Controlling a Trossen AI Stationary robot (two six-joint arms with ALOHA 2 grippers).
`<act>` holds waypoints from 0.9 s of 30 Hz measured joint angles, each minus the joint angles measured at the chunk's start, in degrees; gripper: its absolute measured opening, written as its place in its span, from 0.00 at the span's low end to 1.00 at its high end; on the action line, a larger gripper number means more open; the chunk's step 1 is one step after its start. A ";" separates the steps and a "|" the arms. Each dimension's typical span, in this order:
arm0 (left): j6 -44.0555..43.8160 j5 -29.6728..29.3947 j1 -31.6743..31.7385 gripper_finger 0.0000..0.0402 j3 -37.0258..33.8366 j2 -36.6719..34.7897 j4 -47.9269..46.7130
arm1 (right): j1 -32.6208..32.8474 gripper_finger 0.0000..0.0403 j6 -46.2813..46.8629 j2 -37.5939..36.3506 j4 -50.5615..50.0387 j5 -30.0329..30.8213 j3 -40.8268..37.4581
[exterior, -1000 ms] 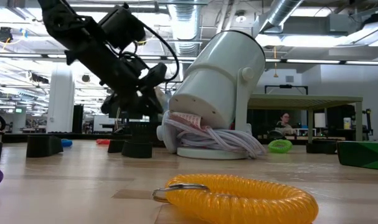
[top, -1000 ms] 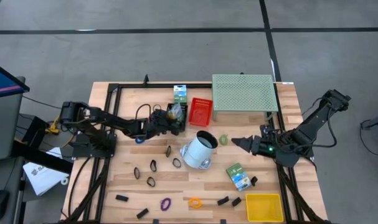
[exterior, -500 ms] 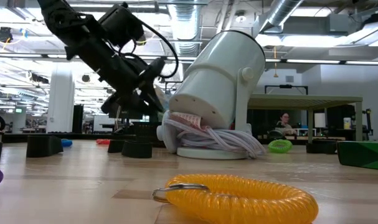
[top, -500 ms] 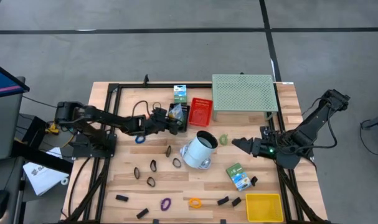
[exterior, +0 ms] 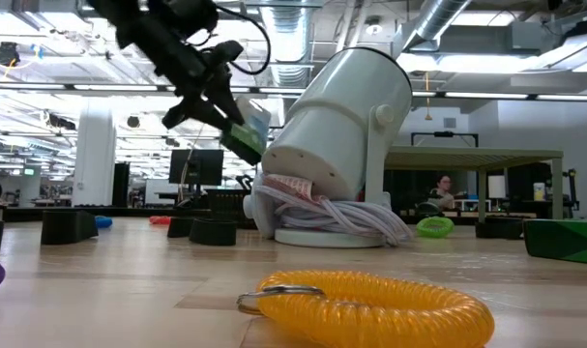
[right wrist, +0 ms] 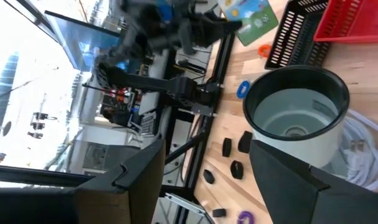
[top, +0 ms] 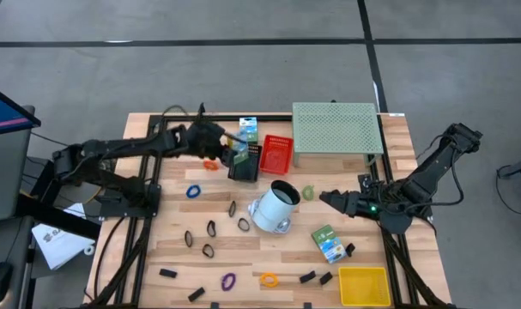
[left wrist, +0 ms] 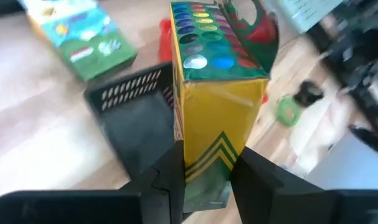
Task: Pick & Place Office Desk Supplies
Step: Put the crayon box into the left black bin
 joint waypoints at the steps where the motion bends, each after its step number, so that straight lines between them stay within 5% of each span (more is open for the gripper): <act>1: 0.11 1.25 0.84 0.24 2.28 1.51 -3.80 | -0.01 0.57 0.00 0.00 0.01 -0.08 0.00; 8: -0.38 3.43 3.34 0.24 14.89 11.44 -20.42 | 0.04 0.57 -0.44 0.00 -0.24 -0.09 -0.01; 15: -6.41 9.03 3.30 0.24 16.87 18.49 -22.73 | 0.92 0.57 -0.44 -0.02 -2.15 -0.29 -0.07; 27: -10.17 7.50 4.78 0.24 16.87 20.44 -20.73 | 1.51 0.57 -0.01 -0.02 -4.43 -0.51 -0.09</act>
